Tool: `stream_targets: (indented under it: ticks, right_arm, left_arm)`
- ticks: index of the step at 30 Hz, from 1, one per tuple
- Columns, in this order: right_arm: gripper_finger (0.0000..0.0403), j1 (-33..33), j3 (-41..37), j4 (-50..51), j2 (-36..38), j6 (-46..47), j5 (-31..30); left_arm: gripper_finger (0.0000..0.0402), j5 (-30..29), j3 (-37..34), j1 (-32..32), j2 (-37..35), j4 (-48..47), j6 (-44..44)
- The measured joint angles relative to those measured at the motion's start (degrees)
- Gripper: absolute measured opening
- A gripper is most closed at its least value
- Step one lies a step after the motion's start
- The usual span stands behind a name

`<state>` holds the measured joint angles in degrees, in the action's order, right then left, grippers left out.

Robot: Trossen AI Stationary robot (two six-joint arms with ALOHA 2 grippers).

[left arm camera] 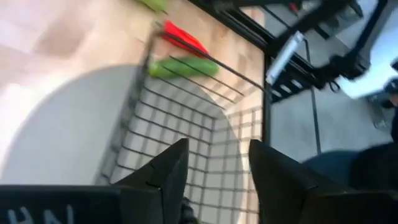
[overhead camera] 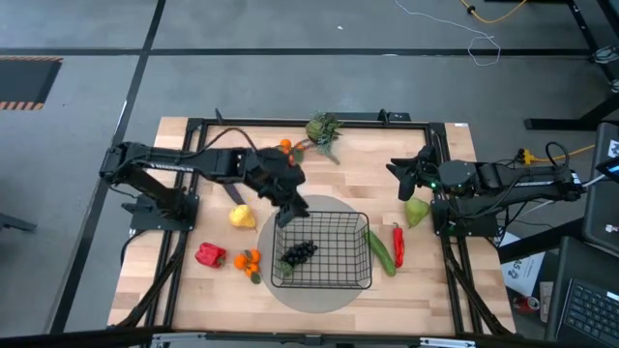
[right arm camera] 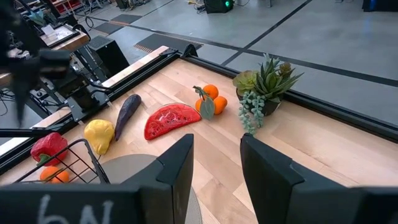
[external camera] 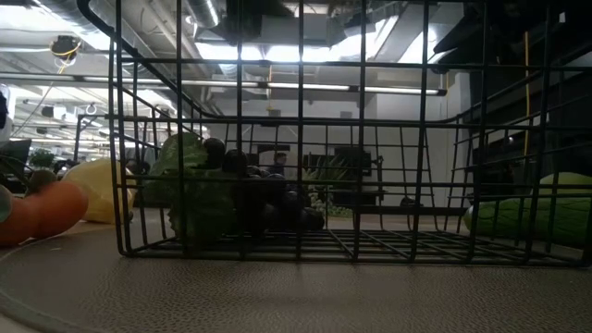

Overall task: Build produce basket
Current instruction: Put the orange tangerines into the black wire basket

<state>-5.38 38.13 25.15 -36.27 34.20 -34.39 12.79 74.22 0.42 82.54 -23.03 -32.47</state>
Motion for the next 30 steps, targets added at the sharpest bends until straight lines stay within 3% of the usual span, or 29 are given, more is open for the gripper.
stream_targets:
  ticks: [14, 22, 30]
  right_arm:
    - [0.0134, 0.0, 0.0, 0.01, 0.01, 0.0, -0.01]
    - [0.0134, -0.01, 0.0, 0.02, 0.02, 0.0, -0.28]
    - [0.0134, 0.01, 0.0, 0.0, 0.02, -0.19, -1.14]
  left_arm:
    - [0.0163, -14.98, 0.11, 14.96, 0.51, -2.28, 1.22]
    - [0.0163, -23.59, 0.09, 20.13, 4.8, -9.34, 1.22]
    - [0.0163, -24.66, 0.09, 23.57, 9.98, -9.08, 1.15]
